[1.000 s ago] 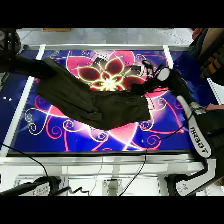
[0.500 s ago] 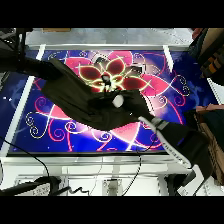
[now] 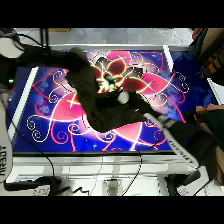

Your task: Fold the clothes and pants, and hang the long-sleeved shirts on hangers.

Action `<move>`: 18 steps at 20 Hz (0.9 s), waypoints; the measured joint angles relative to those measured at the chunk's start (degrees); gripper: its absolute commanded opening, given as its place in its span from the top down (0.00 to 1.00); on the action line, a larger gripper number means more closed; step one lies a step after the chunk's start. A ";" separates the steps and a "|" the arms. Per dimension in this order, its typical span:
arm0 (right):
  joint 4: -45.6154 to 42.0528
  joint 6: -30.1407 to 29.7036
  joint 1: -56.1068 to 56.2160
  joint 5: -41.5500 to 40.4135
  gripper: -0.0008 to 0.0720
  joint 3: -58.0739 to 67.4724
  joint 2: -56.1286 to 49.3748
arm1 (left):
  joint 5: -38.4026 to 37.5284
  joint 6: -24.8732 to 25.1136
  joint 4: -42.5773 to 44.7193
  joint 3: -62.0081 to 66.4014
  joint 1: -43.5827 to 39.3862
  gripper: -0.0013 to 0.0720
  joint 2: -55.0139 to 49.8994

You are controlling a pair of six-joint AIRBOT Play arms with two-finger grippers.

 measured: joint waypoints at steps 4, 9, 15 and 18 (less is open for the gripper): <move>-7.87 0.00 -15.32 12.04 0.95 0.00 8.04 | 5.75 -0.44 -2.45 0.00 -8.44 0.96 -6.14; -11.45 -0.22 -31.17 18.82 0.95 0.00 15.41 | 12.81 -0.85 -3.28 0.00 -20.22 0.96 -16.35; -12.59 -6.05 -38.14 22.75 0.95 0.00 17.33 | 20.00 -1.07 -3.67 0.00 -27.76 0.02 -23.39; -13.55 -11.21 -40.46 24.11 0.95 0.00 15.98 | 20.31 -1.29 -3.48 0.00 -27.06 0.06 -23.39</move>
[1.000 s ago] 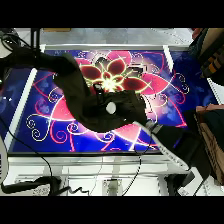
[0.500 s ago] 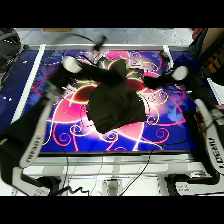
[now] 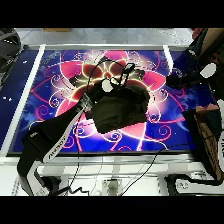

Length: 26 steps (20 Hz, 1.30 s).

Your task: Fold the clothes and pants, and hang the long-sleeved shirts on hangers.

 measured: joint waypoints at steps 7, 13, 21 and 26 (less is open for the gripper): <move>9.25 -10.93 -6.73 8.11 0.95 -1.16 -6.43 | 3.96 -0.04 7.10 0.02 6.40 0.97 1.95; 18.80 -16.87 -5.44 9.25 0.95 -4.11 -8.41 | 13.31 -0.02 20.22 0.02 4.48 0.96 -3.32; 24.41 -18.45 -4.28 0.94 0.95 -4.72 -8.74 | 11.82 0.96 25.22 0.02 -6.40 0.97 -8.41; 25.14 -18.51 -4.24 0.20 0.24 -4.76 -8.74 | -4.44 1.81 18.18 0.04 -10.47 0.97 -8.68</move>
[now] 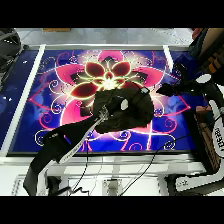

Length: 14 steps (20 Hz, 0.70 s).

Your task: Fold the clothes and pants, and hang the long-sleeved shirts on hangers.

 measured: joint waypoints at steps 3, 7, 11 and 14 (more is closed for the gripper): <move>-1.53 1.25 0.00 0.26 0.16 0.00 -0.59 | -8.83 -0.50 -2.08 -0.02 -1.33 0.97 0.48; -7.63 3.23 -0.68 4.00 0.26 0.00 -2.19 | -14.47 -1.46 -0.59 -0.09 -1.25 0.97 4.68; -10.49 4.90 -4.39 7.96 0.27 0.00 -1.22 | -17.22 -3.15 8.26 -0.09 0.66 0.96 12.37; -11.02 6.51 -8.24 13.00 0.39 -1.77 1.95 | -18.78 -3.87 11.63 -0.07 2.73 0.96 18.03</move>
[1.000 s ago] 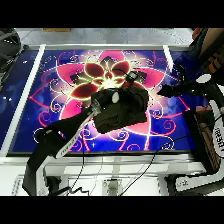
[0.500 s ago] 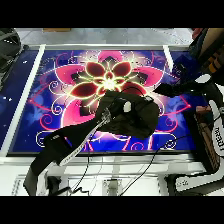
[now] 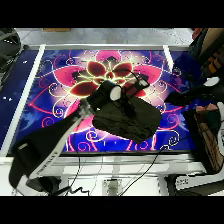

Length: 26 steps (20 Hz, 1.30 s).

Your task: Fold the clothes and pants, and hang the long-sleeved shirts on hangers.

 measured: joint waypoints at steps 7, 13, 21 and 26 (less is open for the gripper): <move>8.41 1.22 -4.46 -2.75 0.19 -25.97 19.98 | -1.14 -0.07 2.25 0.00 3.56 0.96 6.05; 23.89 2.71 -4.42 -17.55 0.04 -51.34 29.68 | -1.60 -0.04 2.56 -0.02 4.39 0.96 6.67; 37.90 1.62 6.62 -30.60 0.06 -57.37 21.66 | -1.68 -0.02 2.43 -0.02 4.57 0.96 6.71; 47.67 -5.46 17.64 -31.85 0.28 -50.62 10.91 | -1.90 0.00 2.43 -0.02 4.74 0.96 6.71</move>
